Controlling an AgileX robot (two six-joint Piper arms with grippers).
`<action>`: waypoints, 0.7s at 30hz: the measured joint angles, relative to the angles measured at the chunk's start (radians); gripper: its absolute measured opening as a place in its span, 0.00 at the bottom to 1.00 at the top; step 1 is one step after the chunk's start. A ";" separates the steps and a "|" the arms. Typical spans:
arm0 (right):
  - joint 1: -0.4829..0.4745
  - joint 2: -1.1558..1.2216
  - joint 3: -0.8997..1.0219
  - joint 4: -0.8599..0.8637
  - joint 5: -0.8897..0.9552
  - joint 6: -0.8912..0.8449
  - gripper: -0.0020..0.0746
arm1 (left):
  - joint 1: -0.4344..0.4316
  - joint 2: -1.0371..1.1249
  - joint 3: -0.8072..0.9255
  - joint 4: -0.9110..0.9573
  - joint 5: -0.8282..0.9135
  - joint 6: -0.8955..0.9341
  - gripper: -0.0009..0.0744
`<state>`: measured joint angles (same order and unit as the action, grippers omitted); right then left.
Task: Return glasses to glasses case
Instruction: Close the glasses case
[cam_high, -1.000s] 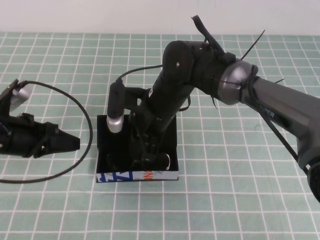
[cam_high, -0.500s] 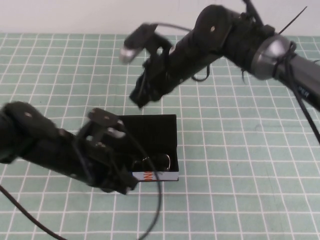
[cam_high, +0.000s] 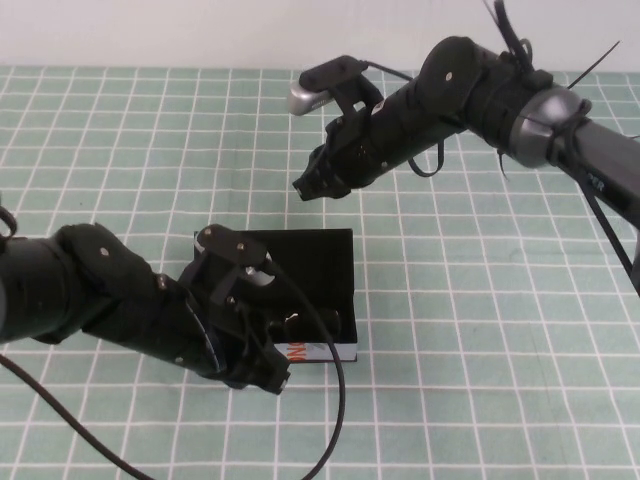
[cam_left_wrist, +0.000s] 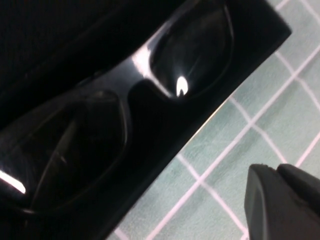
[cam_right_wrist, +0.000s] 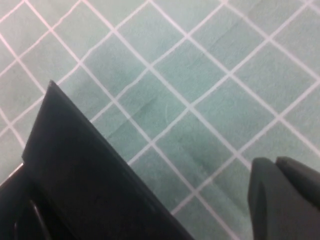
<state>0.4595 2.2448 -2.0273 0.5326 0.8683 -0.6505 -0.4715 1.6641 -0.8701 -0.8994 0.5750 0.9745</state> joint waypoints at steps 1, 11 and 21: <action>0.001 0.004 0.000 0.000 0.002 0.002 0.01 | 0.000 0.005 0.002 0.000 0.000 0.000 0.01; 0.000 0.031 0.000 0.028 0.074 -0.089 0.01 | 0.000 0.046 0.008 0.000 -0.025 0.000 0.01; -0.001 0.033 0.000 0.003 0.048 -0.166 0.01 | 0.000 0.054 0.008 0.002 -0.090 0.000 0.01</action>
<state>0.4586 2.2776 -2.0273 0.5352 0.9165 -0.8167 -0.4715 1.7176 -0.8619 -0.8977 0.4851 0.9745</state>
